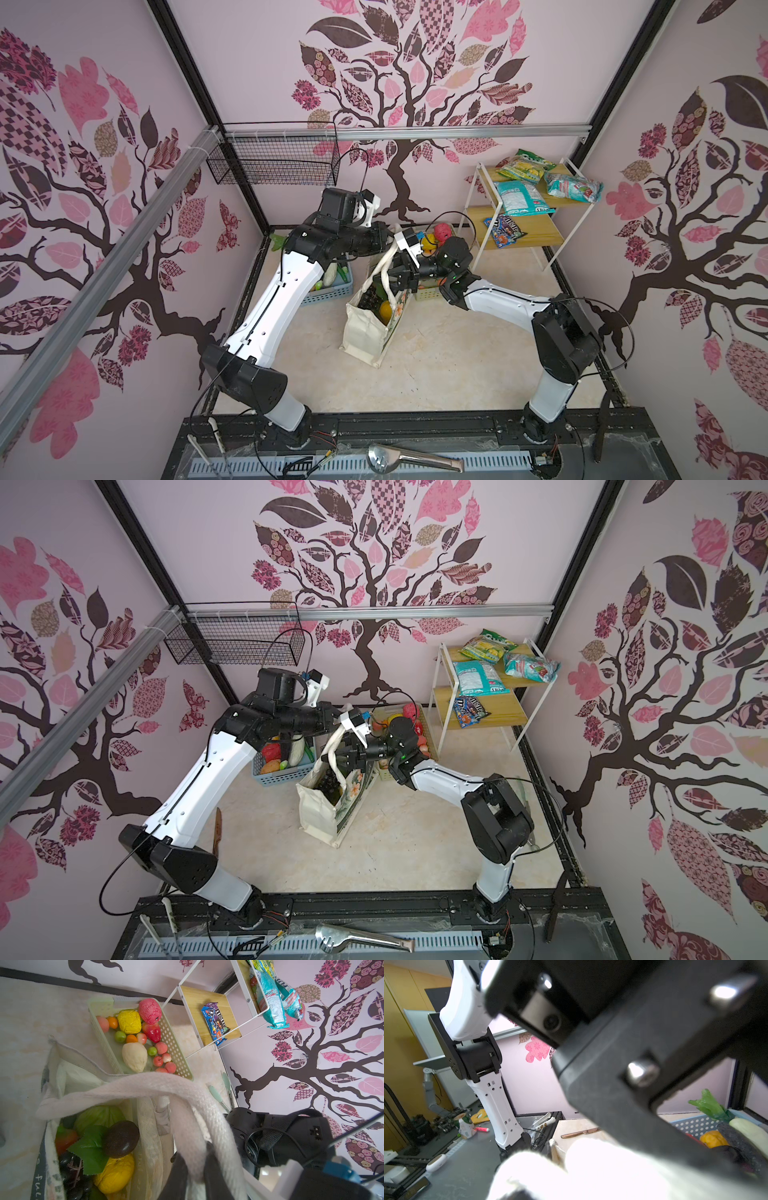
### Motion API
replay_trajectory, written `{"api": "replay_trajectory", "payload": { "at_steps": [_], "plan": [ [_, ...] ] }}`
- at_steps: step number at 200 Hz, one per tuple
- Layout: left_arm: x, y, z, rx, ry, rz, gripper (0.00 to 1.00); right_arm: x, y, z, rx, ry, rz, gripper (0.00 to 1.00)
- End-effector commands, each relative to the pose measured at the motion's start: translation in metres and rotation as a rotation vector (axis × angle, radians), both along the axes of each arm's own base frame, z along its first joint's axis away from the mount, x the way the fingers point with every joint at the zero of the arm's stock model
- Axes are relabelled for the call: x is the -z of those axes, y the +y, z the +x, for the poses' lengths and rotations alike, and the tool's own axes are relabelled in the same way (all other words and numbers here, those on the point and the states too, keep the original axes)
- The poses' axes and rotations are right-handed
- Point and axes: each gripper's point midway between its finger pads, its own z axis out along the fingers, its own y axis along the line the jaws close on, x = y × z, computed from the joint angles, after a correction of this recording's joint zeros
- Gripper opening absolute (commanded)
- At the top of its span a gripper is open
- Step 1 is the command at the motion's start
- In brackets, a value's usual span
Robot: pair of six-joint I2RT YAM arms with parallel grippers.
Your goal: Place the food into the grocery bag and tie it
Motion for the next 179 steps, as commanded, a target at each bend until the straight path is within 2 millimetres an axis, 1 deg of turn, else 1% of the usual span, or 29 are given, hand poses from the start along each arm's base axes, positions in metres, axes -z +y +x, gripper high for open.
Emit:
{"api": "replay_trajectory", "payload": {
  "at_steps": [1,21,36,55,77,93,110,145,163,179],
  "plan": [
    [0.001,0.006,-0.005,-0.009,-0.018,0.012,0.13,-0.014,-0.001,0.005,0.059,0.0,0.047,0.26],
    [0.002,0.014,-0.005,-0.027,-0.017,0.013,0.13,-0.009,-0.004,0.008,0.108,0.028,0.022,0.19],
    [0.005,0.021,-0.005,-0.044,-0.011,0.009,0.12,-0.006,-0.008,0.014,0.178,0.056,0.015,0.09],
    [0.006,0.033,-0.006,-0.066,-0.005,-0.013,0.12,0.002,-0.016,0.028,0.301,0.11,-0.011,0.05],
    [0.009,0.043,-0.009,-0.083,-0.003,-0.018,0.11,0.012,-0.03,0.046,0.466,0.196,-0.046,0.03],
    [0.011,0.049,-0.013,-0.093,-0.003,-0.016,0.11,0.021,-0.046,0.061,0.607,0.278,-0.065,0.02],
    [0.017,0.053,-0.017,-0.104,-0.002,-0.005,0.11,0.03,-0.061,0.071,0.722,0.349,-0.082,0.02],
    [0.033,0.064,-0.025,-0.133,0.015,0.009,0.1,0.047,-0.089,0.085,0.906,0.495,-0.089,0.0],
    [0.042,0.072,-0.029,-0.151,0.03,0.016,0.1,0.047,-0.11,0.089,1.004,0.543,-0.03,0.0],
    [0.052,0.082,-0.033,-0.173,0.05,0.019,0.1,0.043,-0.125,0.088,1.061,0.572,0.024,0.0]
  ]
}}
